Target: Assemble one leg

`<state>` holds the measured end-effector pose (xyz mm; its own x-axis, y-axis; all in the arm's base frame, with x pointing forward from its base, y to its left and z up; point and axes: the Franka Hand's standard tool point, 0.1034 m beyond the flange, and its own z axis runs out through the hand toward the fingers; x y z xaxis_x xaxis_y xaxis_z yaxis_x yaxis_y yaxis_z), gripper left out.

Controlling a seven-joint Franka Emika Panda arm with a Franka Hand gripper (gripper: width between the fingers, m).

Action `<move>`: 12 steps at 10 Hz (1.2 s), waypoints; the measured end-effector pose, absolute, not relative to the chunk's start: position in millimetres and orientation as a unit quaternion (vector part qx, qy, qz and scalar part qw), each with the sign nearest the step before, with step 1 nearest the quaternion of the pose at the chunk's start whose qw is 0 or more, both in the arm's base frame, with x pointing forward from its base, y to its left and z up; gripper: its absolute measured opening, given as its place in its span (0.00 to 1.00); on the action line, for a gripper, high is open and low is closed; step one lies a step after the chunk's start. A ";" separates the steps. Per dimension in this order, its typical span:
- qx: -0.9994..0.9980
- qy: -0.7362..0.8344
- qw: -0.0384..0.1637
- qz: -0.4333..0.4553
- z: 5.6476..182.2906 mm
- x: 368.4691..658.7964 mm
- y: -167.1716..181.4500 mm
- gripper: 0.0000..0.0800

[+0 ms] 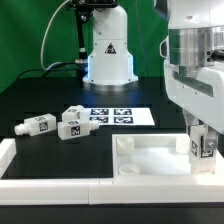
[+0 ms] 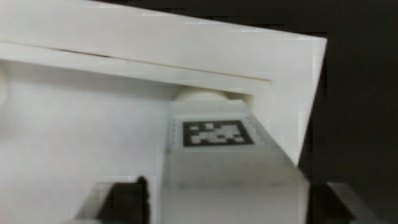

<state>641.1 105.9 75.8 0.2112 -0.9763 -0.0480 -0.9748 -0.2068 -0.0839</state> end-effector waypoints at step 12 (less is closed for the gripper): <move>-0.999 0.035 0.015 -0.028 76.3 641.0 110.3 0.66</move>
Offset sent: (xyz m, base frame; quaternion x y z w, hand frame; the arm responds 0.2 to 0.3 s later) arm -0.0076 0.0219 -0.0039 -0.0285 -0.0833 -0.3786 0.9214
